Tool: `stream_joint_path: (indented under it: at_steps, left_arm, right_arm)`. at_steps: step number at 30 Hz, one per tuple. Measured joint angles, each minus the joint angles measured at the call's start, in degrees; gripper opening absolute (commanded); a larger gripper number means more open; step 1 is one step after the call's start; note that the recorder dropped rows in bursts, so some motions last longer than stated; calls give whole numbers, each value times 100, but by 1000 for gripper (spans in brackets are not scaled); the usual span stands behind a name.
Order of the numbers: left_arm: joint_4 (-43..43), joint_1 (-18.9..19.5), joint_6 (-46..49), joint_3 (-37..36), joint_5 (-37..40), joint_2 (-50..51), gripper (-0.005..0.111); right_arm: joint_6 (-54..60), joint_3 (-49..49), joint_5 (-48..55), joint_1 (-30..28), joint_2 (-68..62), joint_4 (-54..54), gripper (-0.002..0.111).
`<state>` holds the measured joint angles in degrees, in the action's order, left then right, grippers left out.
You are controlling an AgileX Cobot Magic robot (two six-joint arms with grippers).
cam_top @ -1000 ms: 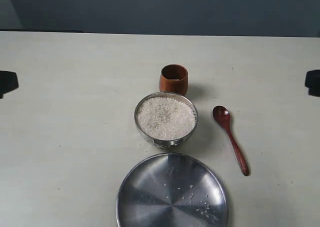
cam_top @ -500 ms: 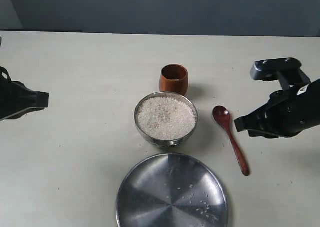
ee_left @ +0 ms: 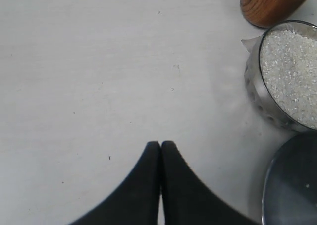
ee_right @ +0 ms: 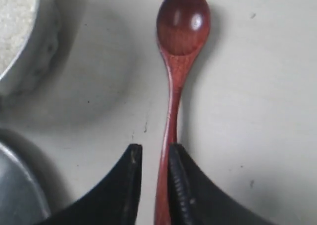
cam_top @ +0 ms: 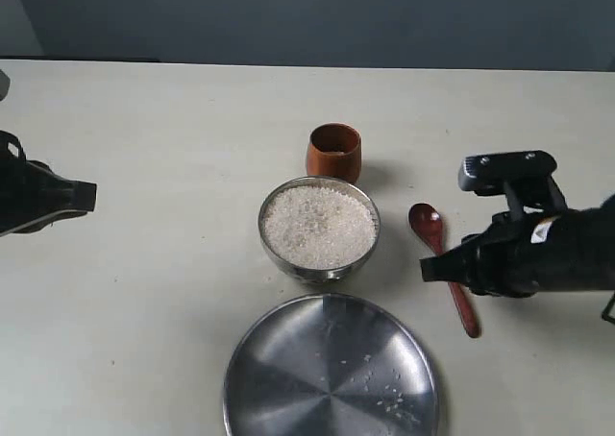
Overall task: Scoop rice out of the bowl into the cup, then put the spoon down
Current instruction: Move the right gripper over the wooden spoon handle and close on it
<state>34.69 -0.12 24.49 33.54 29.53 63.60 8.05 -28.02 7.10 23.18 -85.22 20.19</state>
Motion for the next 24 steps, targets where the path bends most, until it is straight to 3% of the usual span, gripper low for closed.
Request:
stream_joint_path:
  at_steps: [4,8,14,17,20,24]
  left_arm:
    - [-10,0,0,0,0,0,1]
    - [-10,0,0,0,0,0,1]
    - [-10,0,0,0,-12,0,1]
    - [-12,0,0,0,-12,0,1]
    - [-12,0,0,0,-12,0,1]
    - [-12,0,0,0,-12,0,1]
  right_arm:
    - [-144,959,-1251,2,379,0,20]
    - [-158,1271,-1475,2,520,0,22]
    - [-158,1282,-1381,11,520,0,45]
    - [-158,1282,-1348,24,520,0,42]
    - [-158,1282,-1368,232,520,0,31]
    - [-158,1282,-1635,694,520,98,30]
